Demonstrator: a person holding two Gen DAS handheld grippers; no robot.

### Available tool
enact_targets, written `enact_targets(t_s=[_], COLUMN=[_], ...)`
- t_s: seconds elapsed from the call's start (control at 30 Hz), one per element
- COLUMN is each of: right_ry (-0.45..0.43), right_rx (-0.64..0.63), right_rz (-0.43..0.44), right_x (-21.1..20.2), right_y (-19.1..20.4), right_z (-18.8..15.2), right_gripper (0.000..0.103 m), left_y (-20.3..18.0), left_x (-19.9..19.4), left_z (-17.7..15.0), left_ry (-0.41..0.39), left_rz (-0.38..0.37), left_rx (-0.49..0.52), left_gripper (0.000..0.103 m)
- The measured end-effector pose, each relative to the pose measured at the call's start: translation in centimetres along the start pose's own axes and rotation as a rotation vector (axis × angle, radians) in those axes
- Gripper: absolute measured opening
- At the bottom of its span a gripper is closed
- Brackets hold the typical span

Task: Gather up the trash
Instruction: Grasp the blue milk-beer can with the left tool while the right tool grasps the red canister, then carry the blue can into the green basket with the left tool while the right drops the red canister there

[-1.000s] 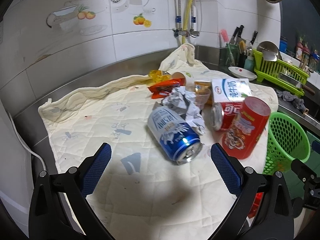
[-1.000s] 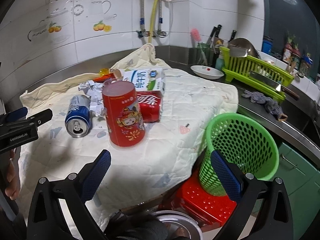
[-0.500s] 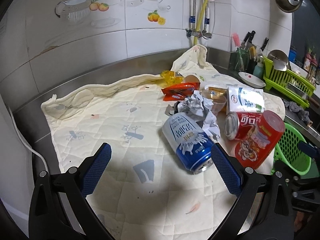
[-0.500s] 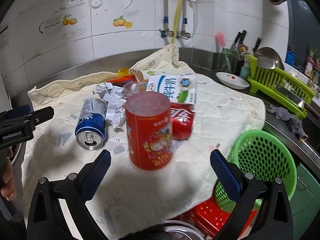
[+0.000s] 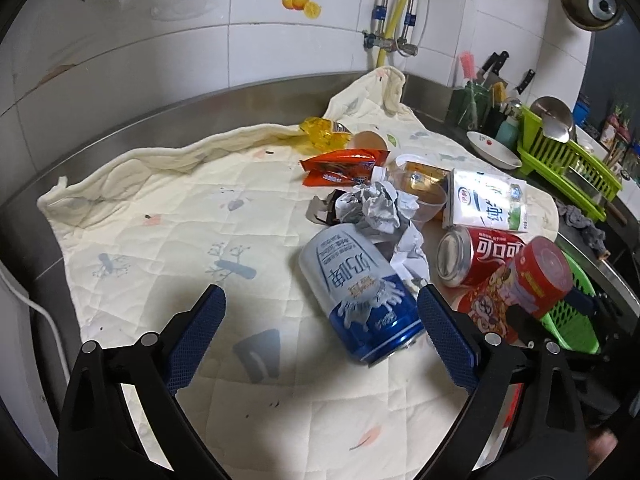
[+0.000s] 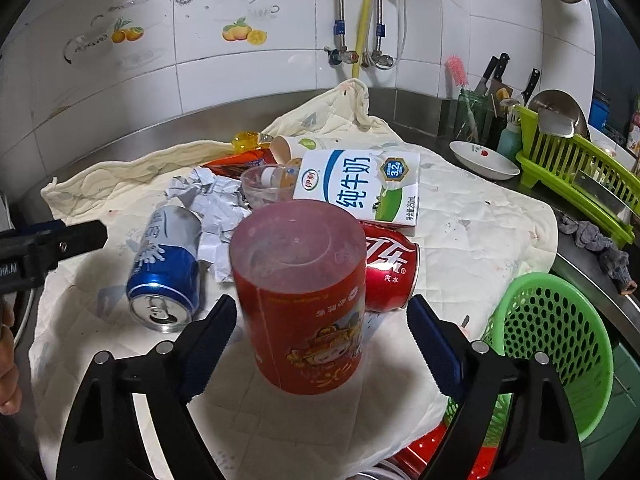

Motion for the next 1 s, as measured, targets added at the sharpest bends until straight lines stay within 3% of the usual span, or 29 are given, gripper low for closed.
enact_targets(t_s=[0.27,0.53,0.7,0.8,1.0], right_ry=[0.004,0.003,0.003,0.006,-0.008], right_rx=[0.027,0.035,0.054,0.056,0.065], right_rz=[0.044,0.055,0.062,0.068,0.072], right_x=[0.1,0.1,0.4,0.5,-0.4], right_y=[0.1,0.1,0.0,0.1,0.0], right_z=[0.0,-0.1,0.1,0.0,0.1], right_gripper=[0.063,0.067,0.071,0.064,0.064], left_y=[-0.3,-0.7,-0.9,-1.1,-1.2], left_x=[4.3,7.4,8.5,8.7,9.0], left_z=[1.1,0.6,0.1,0.1,-0.2], left_ry=[0.098,0.173,0.205,0.214,0.227], left_rz=[-0.021,-0.051,-0.085,-0.093,-0.122], left_rx=[-0.085,-0.139,-0.164,-0.161,-0.162], left_gripper=[0.092,0.071,0.072,0.072,0.072])
Point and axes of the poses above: each gripper's, at about its wrist camera, not at the fingertips, and x roughly the way its jaws point, y to its left, z to its top, the point moved 7 cm from there along x, roughly the way its jaws point, and after that the axes turned 3 degrees about -z, right-handed, at the moved point
